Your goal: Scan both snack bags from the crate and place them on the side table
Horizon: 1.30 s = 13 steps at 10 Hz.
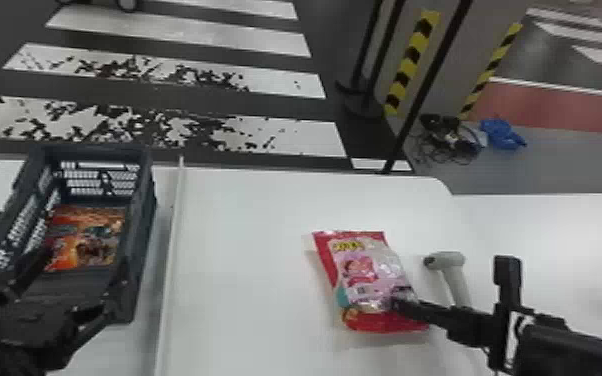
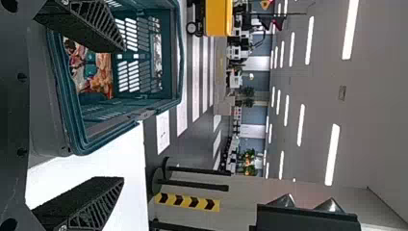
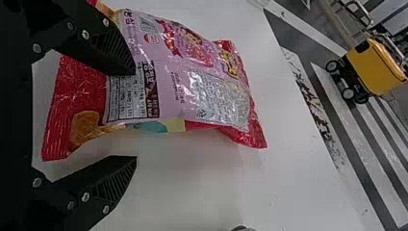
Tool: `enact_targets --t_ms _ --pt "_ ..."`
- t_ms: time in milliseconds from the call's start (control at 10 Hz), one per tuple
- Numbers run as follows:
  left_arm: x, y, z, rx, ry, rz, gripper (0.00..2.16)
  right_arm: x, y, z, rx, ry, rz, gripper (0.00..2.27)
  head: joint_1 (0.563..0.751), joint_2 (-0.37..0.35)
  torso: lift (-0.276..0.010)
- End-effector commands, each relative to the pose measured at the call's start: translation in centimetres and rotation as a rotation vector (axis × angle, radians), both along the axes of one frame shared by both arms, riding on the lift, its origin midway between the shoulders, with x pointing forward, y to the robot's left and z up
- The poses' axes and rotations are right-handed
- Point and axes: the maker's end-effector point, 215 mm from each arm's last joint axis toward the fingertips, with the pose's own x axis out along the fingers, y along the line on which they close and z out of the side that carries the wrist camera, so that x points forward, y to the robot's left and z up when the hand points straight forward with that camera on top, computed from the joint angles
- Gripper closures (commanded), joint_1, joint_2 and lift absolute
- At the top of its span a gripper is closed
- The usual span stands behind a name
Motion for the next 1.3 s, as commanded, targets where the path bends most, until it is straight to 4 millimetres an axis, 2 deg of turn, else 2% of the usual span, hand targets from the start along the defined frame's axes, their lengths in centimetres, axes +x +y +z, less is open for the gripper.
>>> enact_targets --t_ms 0,200,400,700,800,1000,1100,1200 --pt "0.0 0.0 0.0 0.000 0.000 -0.001 0.03 0.1 -0.2 -0.2 -0.012 -0.003 0.006 2.23 0.695 -0.240 -0.098" --pt "-0.1 0.1 -0.1 0.001 0.003 0.002 0.03 0.1 -0.2 0.9 0.026 -0.046 0.013 2.24 0.695 -0.240 -0.098" --pt "-0.2 0.1 -0.2 0.001 0.004 0.002 0.03 -0.5 0.1 2.7 0.154 -0.071 -0.017 2.24 0.695 -0.239 -0.098" --pt "-0.2 0.1 -0.1 0.000 0.003 0.000 0.03 -0.8 -1.6 7.9 0.386 -0.125 -0.134 2.24 0.695 -0.241 -0.098" --pt "-0.2 0.1 -0.2 0.002 0.004 0.002 0.03 -0.4 -2.9 10.2 0.430 -0.178 -0.178 2.24 0.695 -0.249 -0.098" --pt "-0.2 0.1 -0.2 0.000 0.004 0.002 0.03 1.1 -8.6 14.1 0.387 -0.296 -0.299 2.24 0.695 -0.287 -0.098" --pt "-0.1 0.1 -0.1 0.000 0.003 0.002 0.03 1.3 -11.0 14.4 0.354 -0.312 -0.363 2.24 0.695 -0.318 -0.098" --pt "-0.1 -0.1 -0.1 -0.001 0.002 -0.003 0.03 1.5 -13.7 13.7 0.269 -0.322 -0.430 2.24 0.695 -0.350 -0.098"
